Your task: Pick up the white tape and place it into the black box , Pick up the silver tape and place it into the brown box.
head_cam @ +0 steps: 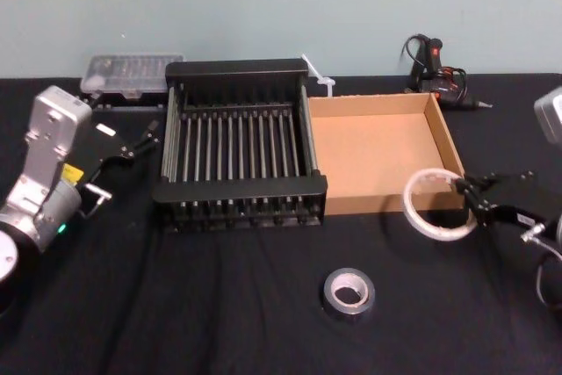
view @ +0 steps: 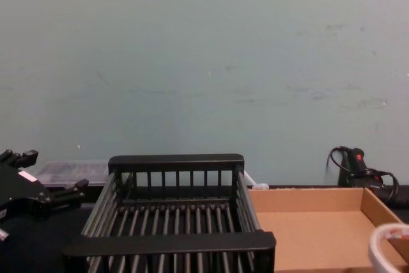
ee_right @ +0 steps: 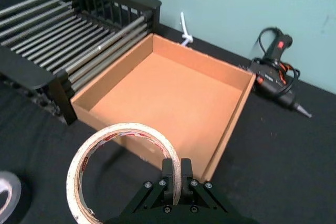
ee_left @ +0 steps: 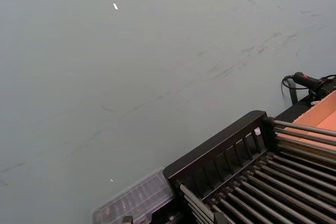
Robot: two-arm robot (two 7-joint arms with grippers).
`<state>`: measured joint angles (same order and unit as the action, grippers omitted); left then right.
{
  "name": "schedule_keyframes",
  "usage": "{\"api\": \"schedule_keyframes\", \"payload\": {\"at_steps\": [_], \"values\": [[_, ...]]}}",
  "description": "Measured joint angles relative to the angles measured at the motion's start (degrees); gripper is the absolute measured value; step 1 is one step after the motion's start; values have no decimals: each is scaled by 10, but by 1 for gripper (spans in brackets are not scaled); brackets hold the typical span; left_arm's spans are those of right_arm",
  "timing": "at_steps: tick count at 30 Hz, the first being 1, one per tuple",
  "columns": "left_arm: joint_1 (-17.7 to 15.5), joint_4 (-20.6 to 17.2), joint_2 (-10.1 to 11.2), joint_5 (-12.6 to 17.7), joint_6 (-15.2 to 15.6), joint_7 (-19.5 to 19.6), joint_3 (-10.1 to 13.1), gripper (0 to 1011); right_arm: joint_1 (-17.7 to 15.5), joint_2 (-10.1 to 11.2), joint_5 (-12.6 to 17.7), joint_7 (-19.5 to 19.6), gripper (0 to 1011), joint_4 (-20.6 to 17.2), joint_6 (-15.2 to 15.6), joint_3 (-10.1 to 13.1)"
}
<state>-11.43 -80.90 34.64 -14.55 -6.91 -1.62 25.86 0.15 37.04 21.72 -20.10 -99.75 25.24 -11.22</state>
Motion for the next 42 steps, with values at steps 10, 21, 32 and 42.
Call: {"api": "schedule_keyframes", "payload": {"at_steps": [10, 21, 32, 42], "values": [[0, 0, 0, 0, 0, 0, 0, 1001, 62, -22, -15, -13, 94, 26, -9, -37], [0, 0, 0, 0, 0, 0, 0, 1001, 143, -51, -35, -42, 93, 71, -26, -89], [0, 0, 0, 0, 0, 0, 0, 1001, 220, -90, -56, -61, 94, 127, -31, -138], [0, 0, 0, 0, 0, 0, 0, 1001, 269, -117, -72, -75, 93, 164, -32, -171]]}}
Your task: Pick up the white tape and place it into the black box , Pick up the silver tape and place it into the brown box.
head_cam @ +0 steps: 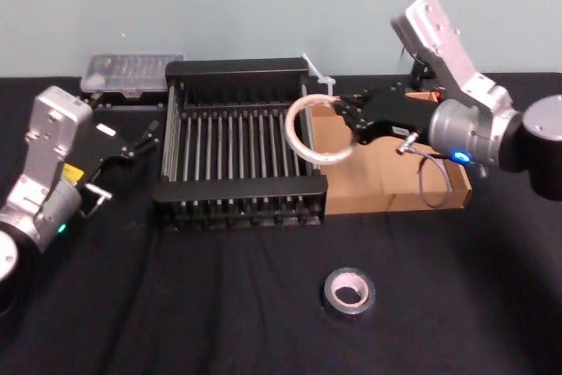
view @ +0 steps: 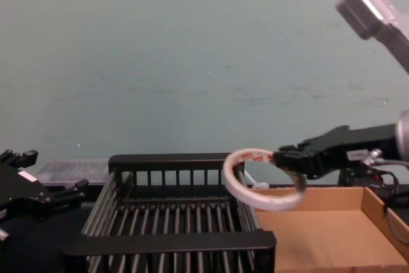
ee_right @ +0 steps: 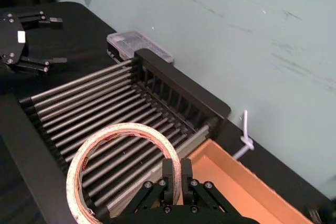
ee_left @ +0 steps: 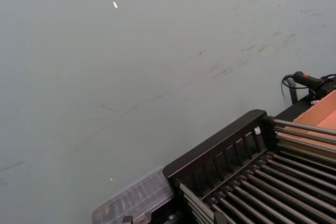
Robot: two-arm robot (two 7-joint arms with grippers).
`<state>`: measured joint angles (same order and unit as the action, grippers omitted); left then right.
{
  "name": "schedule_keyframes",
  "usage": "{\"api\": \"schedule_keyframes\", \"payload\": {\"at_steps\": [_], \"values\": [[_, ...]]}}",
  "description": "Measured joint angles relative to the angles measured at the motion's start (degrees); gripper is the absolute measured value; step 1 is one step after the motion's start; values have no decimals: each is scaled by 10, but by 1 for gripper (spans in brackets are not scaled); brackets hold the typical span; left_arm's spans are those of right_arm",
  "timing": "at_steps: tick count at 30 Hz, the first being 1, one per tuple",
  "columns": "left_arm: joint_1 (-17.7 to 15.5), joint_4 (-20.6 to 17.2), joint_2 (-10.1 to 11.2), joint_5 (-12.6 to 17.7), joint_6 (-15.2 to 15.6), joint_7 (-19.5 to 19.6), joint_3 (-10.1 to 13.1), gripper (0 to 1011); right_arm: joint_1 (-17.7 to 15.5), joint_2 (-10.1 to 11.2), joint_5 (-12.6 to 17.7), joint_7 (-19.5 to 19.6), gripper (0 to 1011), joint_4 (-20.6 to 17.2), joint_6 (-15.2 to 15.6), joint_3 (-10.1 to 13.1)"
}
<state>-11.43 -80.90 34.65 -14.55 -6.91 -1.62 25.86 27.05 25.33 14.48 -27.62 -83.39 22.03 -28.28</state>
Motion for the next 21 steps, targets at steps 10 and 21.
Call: {"api": "schedule_keyframes", "payload": {"at_steps": [10, 21], "values": [[0, 0, 0, 0, 0, 0, 0, 1001, 43, -31, -12, -16, 93, 43, -6, -28], [0, 0, 0, 0, 0, 0, 0, 1001, 75, -60, -17, -29, 94, 83, -14, -50]]}}
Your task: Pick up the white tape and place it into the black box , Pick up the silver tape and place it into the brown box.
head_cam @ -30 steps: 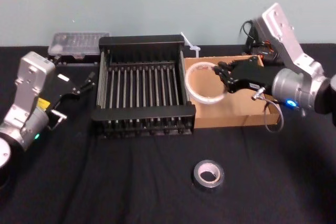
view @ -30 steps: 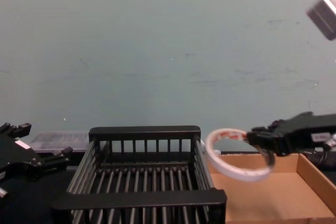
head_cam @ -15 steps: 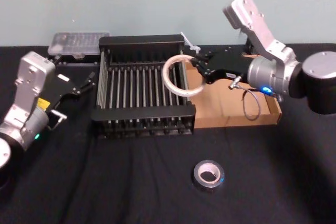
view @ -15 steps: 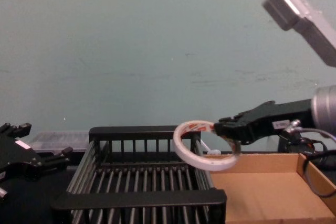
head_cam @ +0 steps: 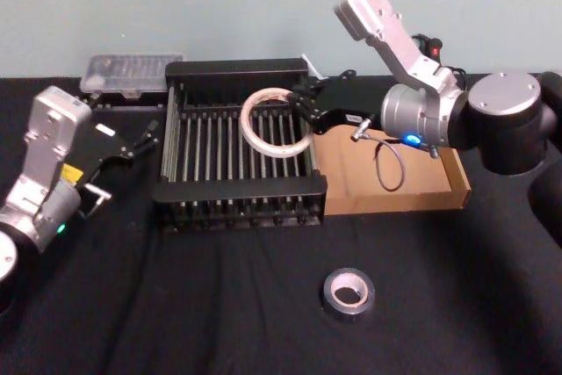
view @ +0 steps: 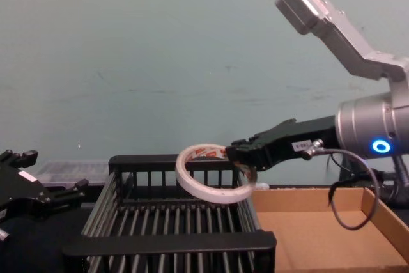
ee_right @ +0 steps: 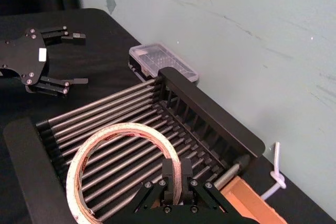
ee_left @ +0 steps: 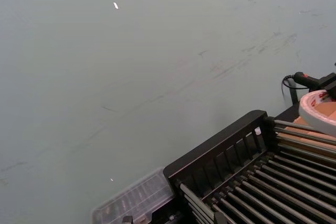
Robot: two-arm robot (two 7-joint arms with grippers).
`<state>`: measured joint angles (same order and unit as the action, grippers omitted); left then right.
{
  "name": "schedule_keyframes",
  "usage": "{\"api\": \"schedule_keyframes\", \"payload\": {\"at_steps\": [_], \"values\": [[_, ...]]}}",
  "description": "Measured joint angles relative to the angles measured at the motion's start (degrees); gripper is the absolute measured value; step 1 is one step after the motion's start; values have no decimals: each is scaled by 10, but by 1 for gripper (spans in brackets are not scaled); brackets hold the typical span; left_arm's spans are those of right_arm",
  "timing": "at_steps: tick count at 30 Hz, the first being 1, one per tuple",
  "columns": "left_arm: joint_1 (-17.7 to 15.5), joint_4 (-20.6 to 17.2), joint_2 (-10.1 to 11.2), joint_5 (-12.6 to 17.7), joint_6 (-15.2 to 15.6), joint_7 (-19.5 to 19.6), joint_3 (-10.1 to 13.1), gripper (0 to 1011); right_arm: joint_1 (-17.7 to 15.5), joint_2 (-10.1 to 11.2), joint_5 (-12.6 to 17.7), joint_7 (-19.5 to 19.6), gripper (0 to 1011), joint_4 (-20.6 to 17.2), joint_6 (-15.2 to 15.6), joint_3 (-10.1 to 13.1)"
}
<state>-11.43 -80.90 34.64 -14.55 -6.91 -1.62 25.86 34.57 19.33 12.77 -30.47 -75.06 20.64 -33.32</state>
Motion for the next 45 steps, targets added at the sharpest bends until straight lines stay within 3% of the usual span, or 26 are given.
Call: {"api": "schedule_keyframes", "payload": {"at_steps": [19, 26, 29, 45], "values": [[0, 0, 0, 0, 0, 0, 0, 1001, 3, -4, 0, 1, 95, 5, -3, -1], [0, 0, 0, 0, 0, 0, 0, 1001, 2, -3, 0, 1, 255, 4, -2, 0], [0, 0, 0, 0, 0, 0, 0, 1001, 2, -3, 0, 1, 393, 4, -2, 0], [0, 0, 0, 0, 0, 0, 0, 1001, 1, -3, 1, 1, 868, 3, -1, 0]]}}
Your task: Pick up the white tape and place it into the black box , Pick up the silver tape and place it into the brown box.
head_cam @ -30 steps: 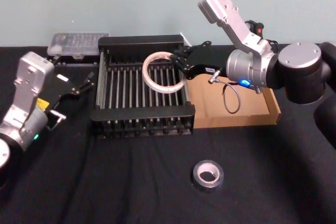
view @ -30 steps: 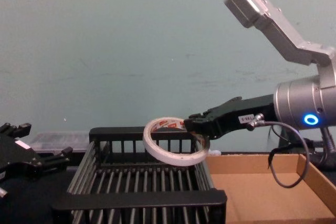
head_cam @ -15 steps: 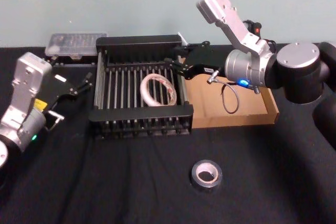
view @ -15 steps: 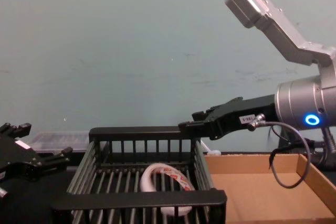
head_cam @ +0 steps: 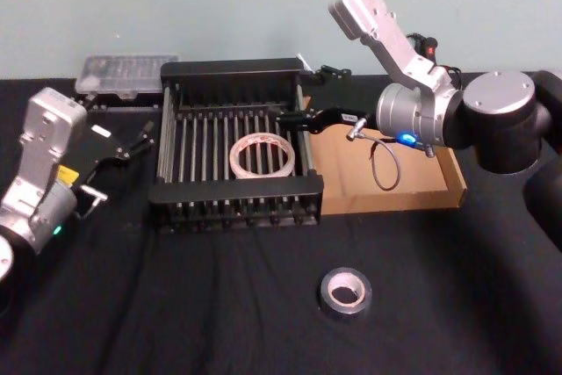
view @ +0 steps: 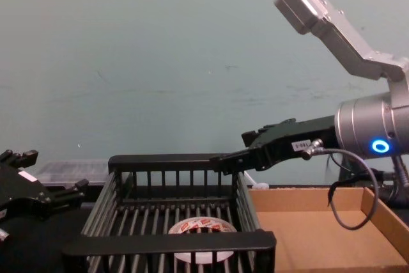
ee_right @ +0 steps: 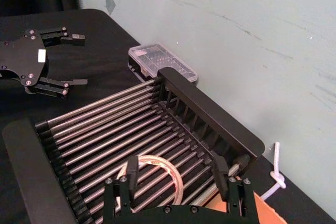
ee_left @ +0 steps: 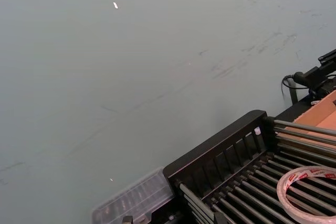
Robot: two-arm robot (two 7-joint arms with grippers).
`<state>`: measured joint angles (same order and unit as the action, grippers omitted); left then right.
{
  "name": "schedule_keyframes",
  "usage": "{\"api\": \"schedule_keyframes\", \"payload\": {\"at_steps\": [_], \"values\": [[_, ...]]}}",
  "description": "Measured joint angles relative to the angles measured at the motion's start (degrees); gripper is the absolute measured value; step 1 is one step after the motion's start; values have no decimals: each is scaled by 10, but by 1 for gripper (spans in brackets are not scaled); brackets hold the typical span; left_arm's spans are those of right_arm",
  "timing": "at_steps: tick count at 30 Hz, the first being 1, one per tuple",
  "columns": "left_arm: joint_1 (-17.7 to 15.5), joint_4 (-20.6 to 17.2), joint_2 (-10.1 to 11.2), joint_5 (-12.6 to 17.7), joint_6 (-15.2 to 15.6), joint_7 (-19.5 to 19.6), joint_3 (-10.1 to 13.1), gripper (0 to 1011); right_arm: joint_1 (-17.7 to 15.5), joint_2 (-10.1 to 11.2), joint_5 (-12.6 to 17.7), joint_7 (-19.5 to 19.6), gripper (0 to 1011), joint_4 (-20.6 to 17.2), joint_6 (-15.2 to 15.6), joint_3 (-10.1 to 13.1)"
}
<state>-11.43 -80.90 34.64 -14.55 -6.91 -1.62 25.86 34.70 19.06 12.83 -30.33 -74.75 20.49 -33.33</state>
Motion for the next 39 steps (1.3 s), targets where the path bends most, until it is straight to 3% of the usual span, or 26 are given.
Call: {"api": "schedule_keyframes", "payload": {"at_steps": [5, 11, 18, 26, 39], "values": [[0, 0, 0, 0, 0, 0, 0, 1001, 0, 0, 0, 0, 997, 0, 0, 0], [0, 0, 0, 0, 0, 0, 0, 1001, -8, 8, 0, 8, 1002, -17, 5, 5], [0, 0, 0, 0, 0, 0, 0, 1001, -28, 31, 9, 9, 1002, -58, 20, 18], [0, 0, 0, 0, 0, 0, 0, 1001, -62, 76, 23, 2, 1002, -123, 35, 33], [0, 0, 0, 0, 0, 0, 0, 1001, -150, 173, 70, -10, 1002, -233, 52, 67]]}}
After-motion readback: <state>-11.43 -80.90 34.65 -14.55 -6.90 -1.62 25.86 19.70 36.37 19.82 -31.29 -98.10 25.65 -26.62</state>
